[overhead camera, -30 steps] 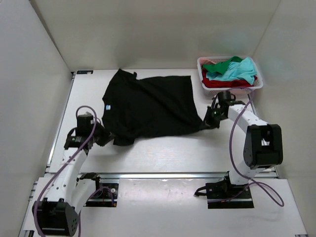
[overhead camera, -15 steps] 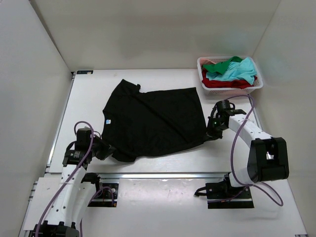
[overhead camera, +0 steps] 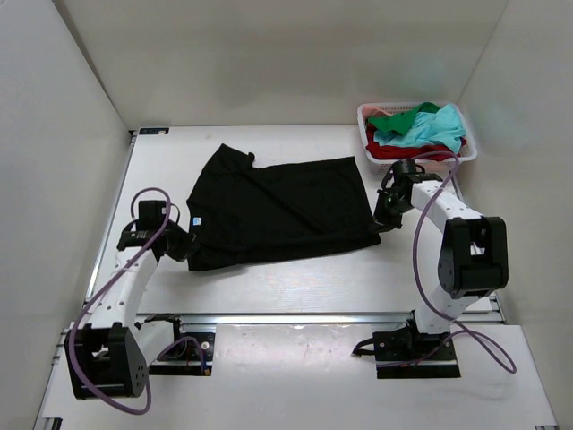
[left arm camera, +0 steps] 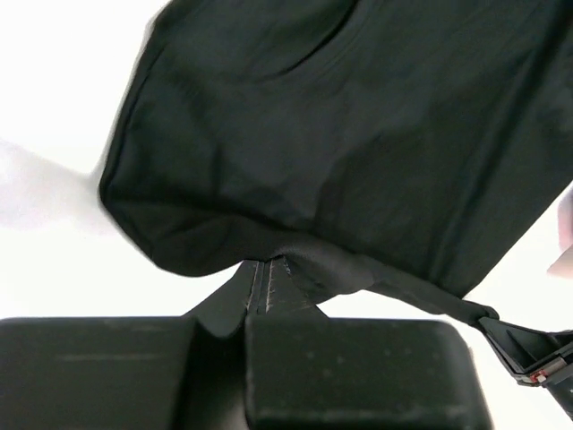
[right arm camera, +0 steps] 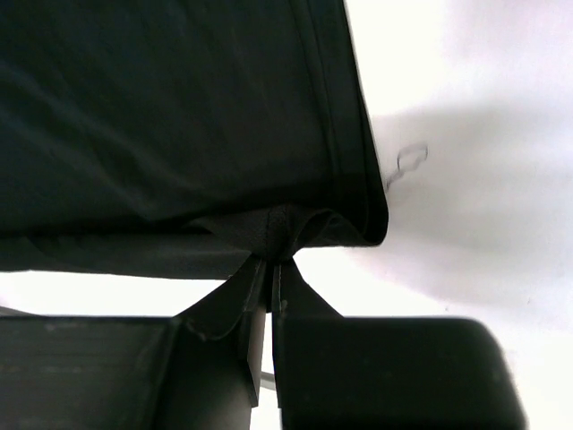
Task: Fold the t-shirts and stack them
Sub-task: Grap the side of the flattened tshirt closest away from the robot with both arms, then fold the flattened tshirt in 1/3 of the way
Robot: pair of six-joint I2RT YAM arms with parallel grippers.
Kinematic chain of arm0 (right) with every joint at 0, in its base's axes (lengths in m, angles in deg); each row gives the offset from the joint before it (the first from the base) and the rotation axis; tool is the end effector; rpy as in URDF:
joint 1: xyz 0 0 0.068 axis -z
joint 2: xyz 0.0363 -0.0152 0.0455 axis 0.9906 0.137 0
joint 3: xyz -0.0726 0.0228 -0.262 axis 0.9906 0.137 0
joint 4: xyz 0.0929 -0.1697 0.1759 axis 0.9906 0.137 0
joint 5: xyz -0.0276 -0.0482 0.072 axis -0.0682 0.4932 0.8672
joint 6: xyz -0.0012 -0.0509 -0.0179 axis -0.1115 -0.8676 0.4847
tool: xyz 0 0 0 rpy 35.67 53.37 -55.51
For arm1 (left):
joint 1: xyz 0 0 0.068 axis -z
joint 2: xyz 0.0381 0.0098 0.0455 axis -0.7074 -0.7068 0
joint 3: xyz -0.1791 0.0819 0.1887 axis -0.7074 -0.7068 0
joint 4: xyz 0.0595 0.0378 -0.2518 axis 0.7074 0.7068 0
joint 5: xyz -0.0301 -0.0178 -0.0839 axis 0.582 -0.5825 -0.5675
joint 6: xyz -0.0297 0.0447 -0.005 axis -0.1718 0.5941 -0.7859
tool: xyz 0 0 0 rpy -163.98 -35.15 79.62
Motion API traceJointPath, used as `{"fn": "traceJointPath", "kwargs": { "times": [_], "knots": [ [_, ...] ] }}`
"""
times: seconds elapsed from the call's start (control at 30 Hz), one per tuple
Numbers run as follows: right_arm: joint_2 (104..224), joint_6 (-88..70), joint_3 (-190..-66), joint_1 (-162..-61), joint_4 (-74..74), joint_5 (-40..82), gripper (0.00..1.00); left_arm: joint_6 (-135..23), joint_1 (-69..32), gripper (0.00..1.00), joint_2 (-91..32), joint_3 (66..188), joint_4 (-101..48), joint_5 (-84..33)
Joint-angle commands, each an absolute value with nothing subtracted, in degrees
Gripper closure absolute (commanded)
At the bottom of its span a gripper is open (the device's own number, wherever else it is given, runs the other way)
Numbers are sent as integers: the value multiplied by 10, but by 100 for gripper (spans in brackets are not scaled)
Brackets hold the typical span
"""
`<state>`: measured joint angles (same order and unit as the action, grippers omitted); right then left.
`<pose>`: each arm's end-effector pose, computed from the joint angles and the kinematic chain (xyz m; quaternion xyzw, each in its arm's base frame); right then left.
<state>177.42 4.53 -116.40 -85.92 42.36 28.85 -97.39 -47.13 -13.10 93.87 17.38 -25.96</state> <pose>0.3116 0.0302 0.1999 0.1229 0.9730 0.1611 0.1106 0.1867 0.0015 0.2182 -0.4270 0.8665 -0.1714 0.1935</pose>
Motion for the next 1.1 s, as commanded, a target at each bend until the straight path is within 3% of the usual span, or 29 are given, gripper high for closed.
{"fn": "traceJointPath", "kwargs": {
  "times": [0.0, 0.53, 0.6, 0.67, 0.7, 0.8, 0.87, 0.97, 1.07],
  "knots": [
    [1800, 36, -1211, -853, 421, 287, 100, -959, -474, 100, -151, 965, 135, -243],
    [1908, 40, -1325, -842, 426, 307, 100, -958, -473, 100, -272, 1031, 94, -239],
    [1910, 37, -1346, -843, 420, 289, 99, -952, -477, 92, -280, 1049, 95, -226],
    [1914, 38, -1388, -848, 421, 265, 92, -944, -478, 63, -278, 1058, 79, -218],
    [1920, 38, -1408, -849, 427, 250, 86, -938, -479, 56, -280, 1066, 77, -218],
    [1919, 40, -1430, -852, 427, 242, 72, -920, -471, 48, -283, 1096, 75, -211],
    [1911, 40, -1431, -851, 426, 230, 56, -922, -476, 48, -281, 1099, 72, -214],
    [1902, 29, -1422, -863, 427, 206, 46, -938, -470, 47, -269, 1068, 66, -232],
    [1896, 18, -1419, -869, 431, 174, 44, -960, -459, 47, -256, 1021, 49, -262]
  ]
}}
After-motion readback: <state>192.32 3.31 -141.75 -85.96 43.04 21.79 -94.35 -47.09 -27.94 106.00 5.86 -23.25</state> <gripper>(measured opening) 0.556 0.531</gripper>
